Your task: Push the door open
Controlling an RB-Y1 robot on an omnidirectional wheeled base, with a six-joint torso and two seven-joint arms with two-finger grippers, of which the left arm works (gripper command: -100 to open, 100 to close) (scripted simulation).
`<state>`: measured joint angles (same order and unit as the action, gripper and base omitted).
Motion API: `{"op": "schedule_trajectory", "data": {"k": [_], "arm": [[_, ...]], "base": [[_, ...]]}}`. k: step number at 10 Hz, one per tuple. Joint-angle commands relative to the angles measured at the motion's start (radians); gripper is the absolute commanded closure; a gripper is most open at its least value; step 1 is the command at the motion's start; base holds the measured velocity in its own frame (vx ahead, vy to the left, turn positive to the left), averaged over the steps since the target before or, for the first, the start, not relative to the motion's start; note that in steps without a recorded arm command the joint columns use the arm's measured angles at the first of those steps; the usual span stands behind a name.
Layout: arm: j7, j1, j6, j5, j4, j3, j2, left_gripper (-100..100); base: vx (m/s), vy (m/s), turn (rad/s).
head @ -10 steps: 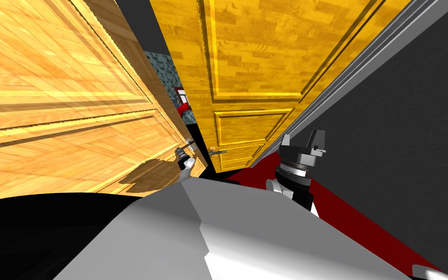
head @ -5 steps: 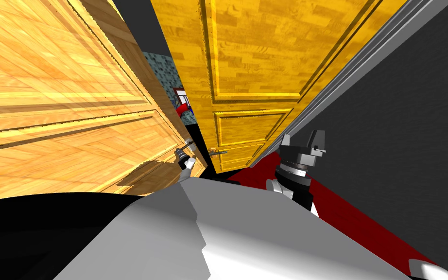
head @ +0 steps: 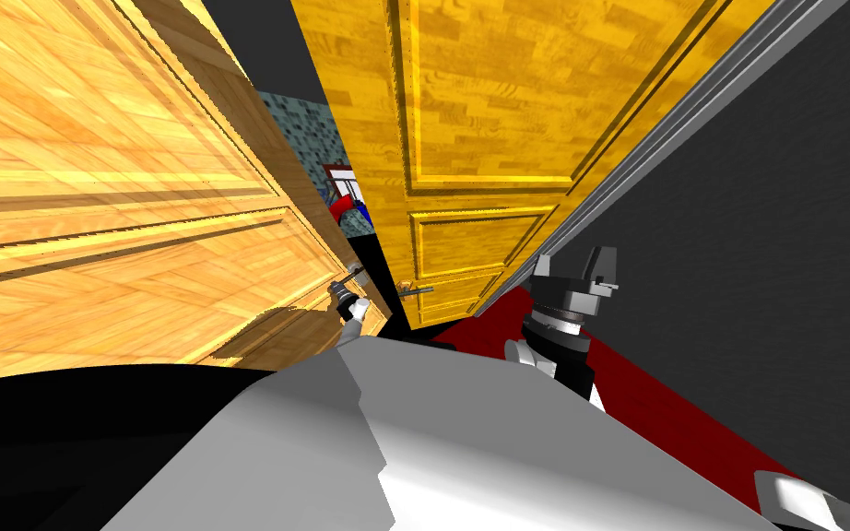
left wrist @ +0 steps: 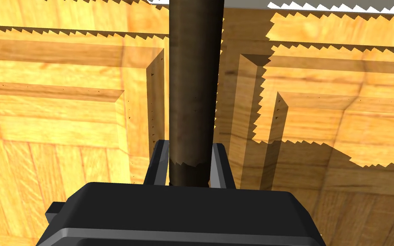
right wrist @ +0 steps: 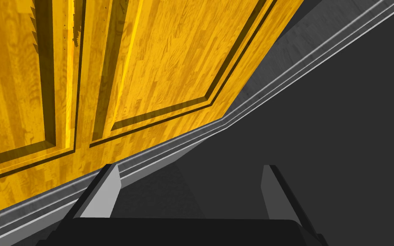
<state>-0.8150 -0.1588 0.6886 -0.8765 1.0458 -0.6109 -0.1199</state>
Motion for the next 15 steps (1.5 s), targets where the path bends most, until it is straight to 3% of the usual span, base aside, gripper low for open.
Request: {"op": "schedule_trajectory", "data": {"k": [1, 5, 6, 9, 10, 11, 14, 15], "arm": [[-0.015, 0.001, 0.031, -0.003, 0.011, -0.024, -0.009, 100], [-0.015, 0.001, 0.031, -0.003, 0.011, -0.024, -0.009, 100], [-0.029, -0.012, 0.048, -0.010, -0.002, -0.039, -0.007, 100], [-0.029, -0.012, 0.048, -0.010, -0.002, -0.039, -0.007, 100], [-0.042, -0.026, 0.064, -0.018, -0.014, -0.053, -0.006, 100], [-0.042, -0.026, 0.064, -0.018, -0.014, -0.053, -0.006, 100], [-0.081, -0.065, 0.113, -0.039, -0.052, -0.095, -0.001, 100], [-0.081, -0.065, 0.113, -0.039, -0.052, -0.095, -0.001, 100]], "base": [[0.018, 0.042, -0.045], [0.002, 0.007, 0.006], [0.001, 0.031, -0.045], [0.003, 0.021, -0.030], [0.006, 0.036, -0.057], [0.017, 0.050, -0.017], [0.010, 0.081, -0.105], [0.012, 0.090, -0.032]]}}
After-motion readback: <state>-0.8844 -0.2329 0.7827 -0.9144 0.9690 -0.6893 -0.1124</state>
